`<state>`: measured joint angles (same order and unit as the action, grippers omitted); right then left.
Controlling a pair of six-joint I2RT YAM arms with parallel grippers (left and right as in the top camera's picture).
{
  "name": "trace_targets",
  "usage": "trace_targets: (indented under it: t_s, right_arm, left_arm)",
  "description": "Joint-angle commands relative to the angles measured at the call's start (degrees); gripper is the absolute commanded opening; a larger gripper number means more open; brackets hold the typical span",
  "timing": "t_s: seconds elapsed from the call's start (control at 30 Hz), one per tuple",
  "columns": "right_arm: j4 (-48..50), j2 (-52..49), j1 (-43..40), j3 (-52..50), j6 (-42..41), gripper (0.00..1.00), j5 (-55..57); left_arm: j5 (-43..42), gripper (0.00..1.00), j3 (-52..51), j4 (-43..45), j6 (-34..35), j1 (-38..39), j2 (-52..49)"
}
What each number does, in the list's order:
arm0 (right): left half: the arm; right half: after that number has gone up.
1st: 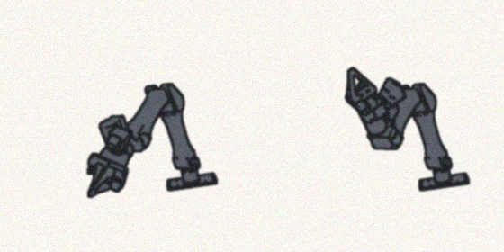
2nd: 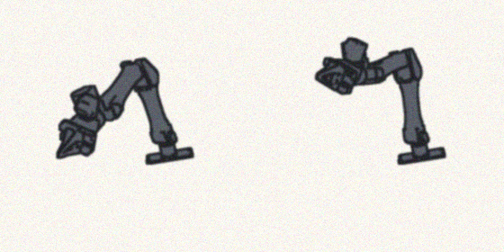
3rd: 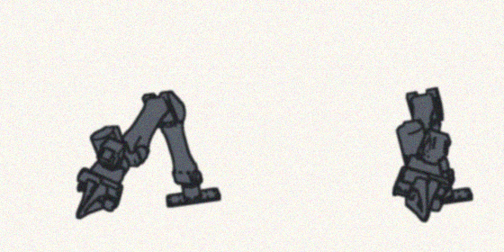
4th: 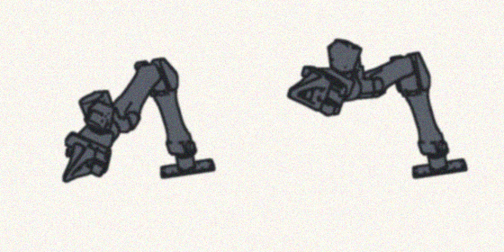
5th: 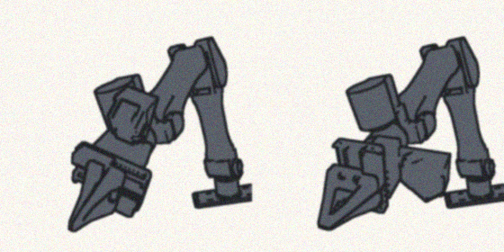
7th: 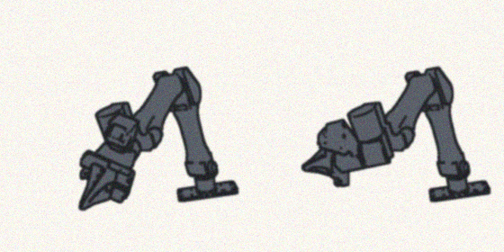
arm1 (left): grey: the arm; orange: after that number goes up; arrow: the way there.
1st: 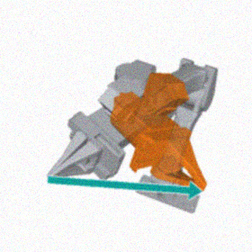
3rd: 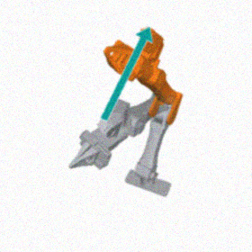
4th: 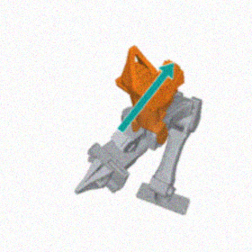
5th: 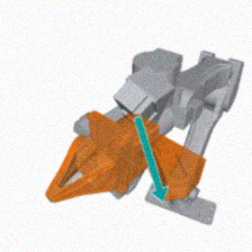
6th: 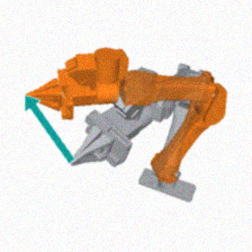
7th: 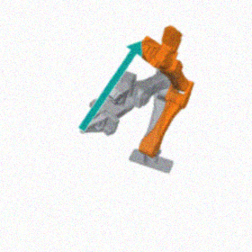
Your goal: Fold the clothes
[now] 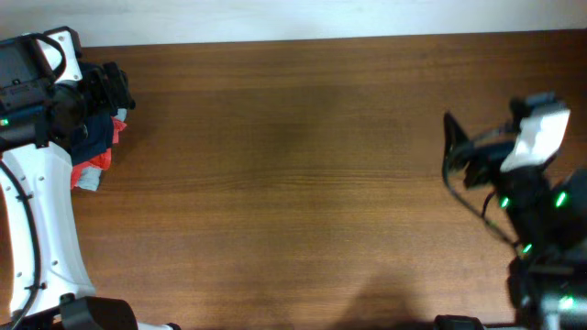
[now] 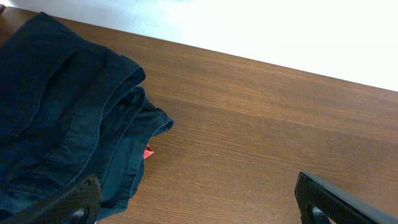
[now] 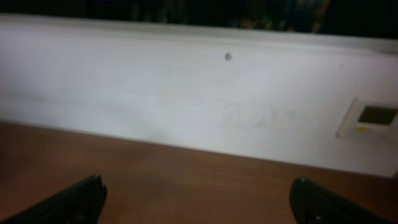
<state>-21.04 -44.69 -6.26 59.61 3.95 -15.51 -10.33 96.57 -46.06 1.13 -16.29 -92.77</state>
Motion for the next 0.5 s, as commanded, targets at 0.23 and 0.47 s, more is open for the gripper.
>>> trace_targets:
  t_s: [0.23, 0.47]
  right_arm:
    - [14.5, 23.3, 0.3, -37.1, -5.1, 0.99, 3.8]
    - [20.1, 32.7, 0.3, -49.7, -5.1, 0.98, 3.8]
  left_arm:
    - [-0.6, 0.99, 0.2, 0.1, -0.3, 0.1, 0.5]
    - [-0.6, 0.99, 0.2, 0.1, -0.3, 0.1, 0.5]
